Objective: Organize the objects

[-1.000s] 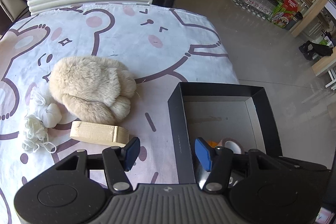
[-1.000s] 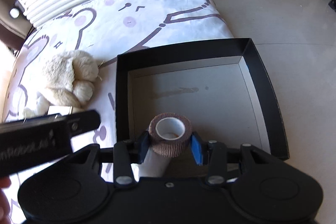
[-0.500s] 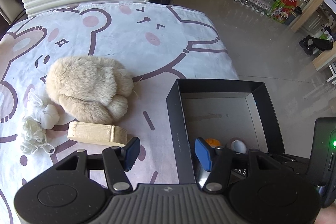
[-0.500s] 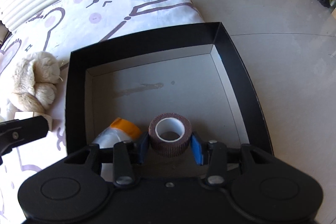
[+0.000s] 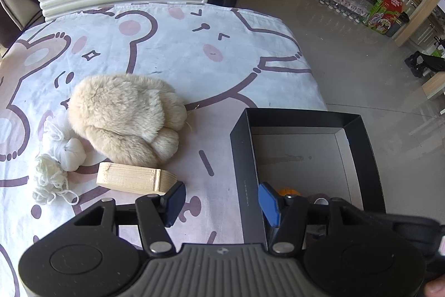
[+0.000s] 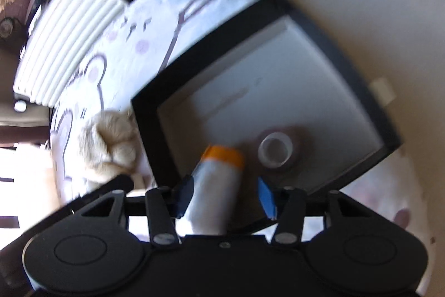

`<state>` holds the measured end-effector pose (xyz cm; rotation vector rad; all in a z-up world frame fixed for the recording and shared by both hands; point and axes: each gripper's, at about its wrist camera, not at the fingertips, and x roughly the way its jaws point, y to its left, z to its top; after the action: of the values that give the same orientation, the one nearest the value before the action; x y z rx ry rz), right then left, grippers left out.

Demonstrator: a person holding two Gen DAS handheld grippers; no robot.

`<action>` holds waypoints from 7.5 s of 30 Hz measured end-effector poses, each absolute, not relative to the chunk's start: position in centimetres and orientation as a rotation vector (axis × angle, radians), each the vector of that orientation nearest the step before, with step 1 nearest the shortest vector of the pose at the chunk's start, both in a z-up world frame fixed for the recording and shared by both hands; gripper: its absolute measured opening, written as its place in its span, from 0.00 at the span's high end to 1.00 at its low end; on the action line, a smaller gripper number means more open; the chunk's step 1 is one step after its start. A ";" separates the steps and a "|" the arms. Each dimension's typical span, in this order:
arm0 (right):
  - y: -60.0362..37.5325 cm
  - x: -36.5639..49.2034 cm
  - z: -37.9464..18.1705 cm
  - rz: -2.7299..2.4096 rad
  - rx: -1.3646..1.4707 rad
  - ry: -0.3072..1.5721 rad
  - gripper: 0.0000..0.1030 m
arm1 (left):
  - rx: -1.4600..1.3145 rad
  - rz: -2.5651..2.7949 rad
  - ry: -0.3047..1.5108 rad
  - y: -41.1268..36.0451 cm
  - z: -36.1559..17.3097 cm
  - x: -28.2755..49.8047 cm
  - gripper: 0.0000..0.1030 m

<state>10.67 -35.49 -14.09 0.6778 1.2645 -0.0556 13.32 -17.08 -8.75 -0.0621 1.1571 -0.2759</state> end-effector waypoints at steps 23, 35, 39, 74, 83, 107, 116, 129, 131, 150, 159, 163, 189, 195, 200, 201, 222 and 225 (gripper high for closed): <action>-35.2 11.5 -13.4 -0.277 0.262 1.094 0.68 | -0.061 -0.281 1.168 -16.6 -9.1 13.5 0.43; -35.4 12.6 -16.6 -0.174 0.370 1.260 0.80 | -0.053 -0.280 1.173 -16.9 -9.4 13.6 0.43; -35.3 12.7 -16.2 -0.146 0.419 1.256 0.80 | -0.051 -0.278 1.173 -17.0 -9.4 13.6 0.43; -32.2 13.4 -13.6 -0.048 0.469 1.084 0.84 | -0.058 -0.266 1.173 -15.7 -9.3 13.8 0.43; -34.9 11.7 -13.5 -0.263 0.255 1.206 0.83 | -0.041 -0.295 1.164 -17.1 -8.9 13.2 0.43; -35.4 8.9 -9.6 -0.171 0.254 1.106 0.72 | 0.043 -0.296 1.125 -18.2 -7.4 11.7 0.43; -37.0 7.1 -6.2 -0.239 0.237 0.993 0.47 | 0.076 -0.285 1.089 -18.4 -6.0 10.4 0.41; -37.4 5.3 -4.4 -0.281 0.165 0.947 0.19 | 0.105 -0.244 1.054 -18.3 -5.2 9.3 0.09; -37.6 5.1 -4.3 -0.286 0.162 0.941 0.14 | 0.104 -0.241 1.052 -18.3 -5.1 9.3 0.05; -38.5 4.2 -4.3 -0.309 0.131 0.924 0.00 | 0.066 -0.229 1.041 -17.9 -5.0 9.2 0.00; -37.1 4.7 -4.4 -0.286 0.120 0.914 0.00 | 0.054 -0.188 1.034 -15.4 -4.8 9.5 0.00; -35.7 5.3 -4.2 -0.261 0.111 0.908 0.00 | 0.046 -0.161 1.031 -13.7 -4.7 9.5 0.00; -23.6 7.3 -2.8 -0.022 0.034 0.874 0.00 | -0.049 0.025 0.982 -1.5 -2.8 8.0 0.00; -22.2 7.3 -2.8 0.007 0.027 0.857 0.00 | -0.065 0.044 0.983 -0.1 -2.9 7.8 0.00; -21.7 7.7 -2.9 0.011 0.058 0.824 0.00 | -0.078 0.052 0.972 0.7 -3.1 7.9 0.00; -21.6 7.8 -3.0 0.017 0.061 0.823 0.00 | -0.085 0.053 0.966 0.9 -3.1 7.9 0.00; -18.8 12.6 -7.4 0.091 0.206 0.978 0.55 | -0.231 -0.006 0.976 4.5 -8.2 11.8 0.28; -18.2 13.1 -8.3 0.113 0.197 0.991 0.69 | -0.277 -0.016 0.987 5.0 -9.2 12.5 0.33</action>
<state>13.09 -18.20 -8.33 0.1972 0.9906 0.1130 12.47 5.03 -9.23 -0.2768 0.9869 -0.0159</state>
